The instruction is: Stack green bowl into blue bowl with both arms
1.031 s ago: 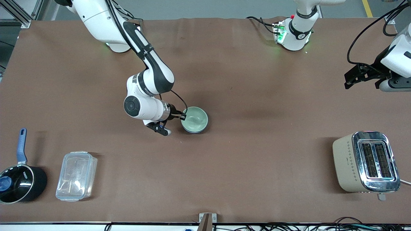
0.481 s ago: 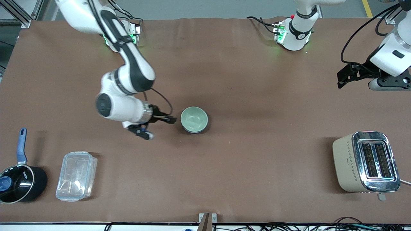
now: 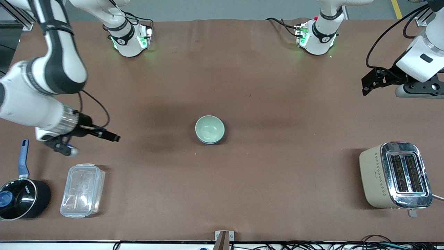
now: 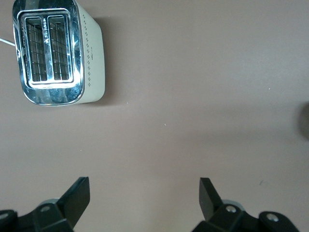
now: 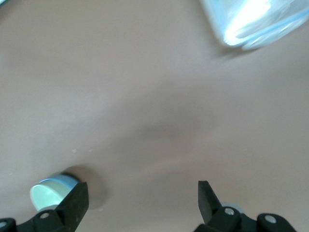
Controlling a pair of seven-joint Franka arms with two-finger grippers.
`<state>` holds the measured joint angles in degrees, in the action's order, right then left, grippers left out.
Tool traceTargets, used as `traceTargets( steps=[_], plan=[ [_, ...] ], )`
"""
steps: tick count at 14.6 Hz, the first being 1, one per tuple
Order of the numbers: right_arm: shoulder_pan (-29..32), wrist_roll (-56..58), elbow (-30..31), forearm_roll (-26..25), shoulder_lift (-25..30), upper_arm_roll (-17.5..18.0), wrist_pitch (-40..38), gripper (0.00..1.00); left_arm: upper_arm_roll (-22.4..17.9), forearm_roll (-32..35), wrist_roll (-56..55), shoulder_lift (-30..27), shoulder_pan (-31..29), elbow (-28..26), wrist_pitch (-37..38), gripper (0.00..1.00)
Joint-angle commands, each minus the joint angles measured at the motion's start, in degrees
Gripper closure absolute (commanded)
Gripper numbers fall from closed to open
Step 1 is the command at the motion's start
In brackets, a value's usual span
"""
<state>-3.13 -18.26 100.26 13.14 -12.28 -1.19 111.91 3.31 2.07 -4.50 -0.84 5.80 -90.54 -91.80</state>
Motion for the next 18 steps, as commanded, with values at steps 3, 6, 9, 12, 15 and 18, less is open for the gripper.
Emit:
traceTargets(
  steps=[3,6,9,12,15,18],
  plan=[
    [2.34,2.34,1.87,-14.19,8.13,1.19,-1.77,0.00,0.20,0.12,0.72,-0.21,-0.53,1.06,0.04,0.00],
    [4.88,8.84,0.64,-14.20,12.70,1.19,-5.55,0.00,0.12,0.04,0.90,-0.12,-0.80,2.20,0.13,0.00],
    [4.71,10.00,-1.98,-14.20,15.70,1.27,-12.21,0.00,0.12,0.12,1.07,-0.03,-0.97,2.29,0.13,0.00],
    [4.53,9.82,-11.99,-14.55,14.48,1.45,-22.15,0.00,0.03,0.04,1.16,-0.03,-0.97,2.03,0.31,0.00],
    [5.15,9.91,-17.55,-14.20,10.17,1.36,-22.88,0.00,0.11,0.04,1.07,0.14,-0.80,2.21,0.39,0.00],
    [5.06,9.91,-17.73,-13.94,10.08,1.36,-22.87,0.00,0.20,0.04,0.98,0.58,-0.53,2.29,0.39,0.00]
  ],
)
